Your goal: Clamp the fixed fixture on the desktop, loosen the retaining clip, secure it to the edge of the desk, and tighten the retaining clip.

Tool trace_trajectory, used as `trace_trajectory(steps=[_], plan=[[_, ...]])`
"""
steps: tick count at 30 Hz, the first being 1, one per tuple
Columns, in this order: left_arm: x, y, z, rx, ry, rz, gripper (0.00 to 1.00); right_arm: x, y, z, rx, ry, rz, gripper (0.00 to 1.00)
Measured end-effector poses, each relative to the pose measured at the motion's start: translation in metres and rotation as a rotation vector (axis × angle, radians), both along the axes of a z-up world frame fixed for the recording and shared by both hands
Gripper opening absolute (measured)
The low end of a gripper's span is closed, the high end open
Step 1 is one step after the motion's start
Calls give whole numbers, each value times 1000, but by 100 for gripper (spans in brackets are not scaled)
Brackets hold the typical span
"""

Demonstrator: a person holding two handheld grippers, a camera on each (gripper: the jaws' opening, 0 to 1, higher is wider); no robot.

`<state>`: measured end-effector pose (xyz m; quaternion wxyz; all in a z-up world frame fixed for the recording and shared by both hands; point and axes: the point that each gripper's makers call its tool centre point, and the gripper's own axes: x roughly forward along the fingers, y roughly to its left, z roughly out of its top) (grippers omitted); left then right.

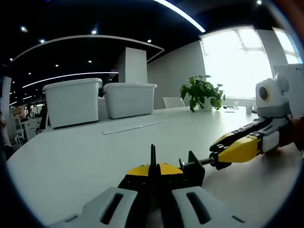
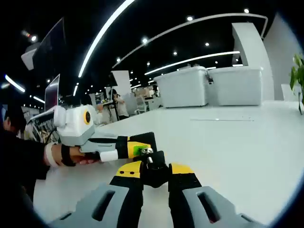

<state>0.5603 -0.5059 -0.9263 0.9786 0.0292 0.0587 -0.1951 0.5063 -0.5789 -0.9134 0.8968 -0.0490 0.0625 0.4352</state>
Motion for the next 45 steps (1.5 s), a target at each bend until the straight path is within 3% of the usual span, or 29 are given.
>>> trace_trajectory(steps=[1, 4, 5, 6, 12, 14, 18, 19, 21, 23, 24, 25, 26, 27, 29, 31, 32, 34, 36, 38, 42, 44, 45], plan=[[-1, 0, 0, 0, 0, 0, 4, 0, 0, 2, -70, -111, 15, 18], [-1, -2, 1, 0, 0, 0, 4, 0, 4, 3, -214, -301, 35, 18], [-1, -2, 1, 0, 0, 0, 4, -3, 5, 3, -257, -354, 38, 18], [-2, -2, 1, 0, 0, 0, 4, 13, 9, 0, -292, -400, 56, 18], [-2, -3, 2, 1, 0, 1, 4, 7, 13, -1, -509, -688, 79, 18], [-1, -3, 2, 3, -1, 1, 4, 9, 13, -2, -542, -744, 85, 18], [2, -1, 2, 4, -1, 3, 4, 12, 13, -2, -555, -768, 96, 19], [2, -1, 2, 3, -1, 3, 4, 13, 14, -2, -548, -755, 112, 20], [1, -1, 2, 5, -2, 4, 4, 21, 14, -4, -456, -613, 124, 22], [1, -1, 2, 4, -1, 4, 4, 20, 13, 6, -225, -342, 101, 29], [2, -1, 2, 5, -2, 4, 4, 23, 11, 10, -113, -218, 81, 37], [1, -1, 2, 5, -2, 4, 4, 21, 8, 14, -35, -110, 57, 44], [1, -1, 2, 6, -2, 4, 4, 33, 5, 11, 46, 34, 31, 48], [1, -1, 3, 6, -2, 4, 4, 39, 1, 6, 90, 130, 13, 48], [1, -1, 2, 7, -2, 4, 4, 50, -5, -5, 147, 263, -25, 42], [3, 0, 2, 7, -2, 4, 4, 46, -9, -14, 185, 343, -48, 33], [2, 1, 2, 8, -3, 5, 4, 32, -5, -13, 224, 382, -49, 32], [3, 2, 1, 7, -2, 4, 4, 30, -6, -16, 230, 418, -44, 31], [5, 2, 0, 7, -2, 3, 4, 32, -7, -15, 237, 410, -42, 27], [5, 2, 0, 9, -3, 2, 4, 25, -4, -15, 266, 462, -31, 24], [8, 2, -1, 8, -2, 1, 4, 24, -3, -16, 258, 460, -37, 23], [8, 2, -1, 9, -2, 1, 4, 26, -3, -15, 209, 377, -26, 22], [8, 2, -1, 9, -2, 1, 4, 26, -2, -13, 160, 295, -7, 22]])
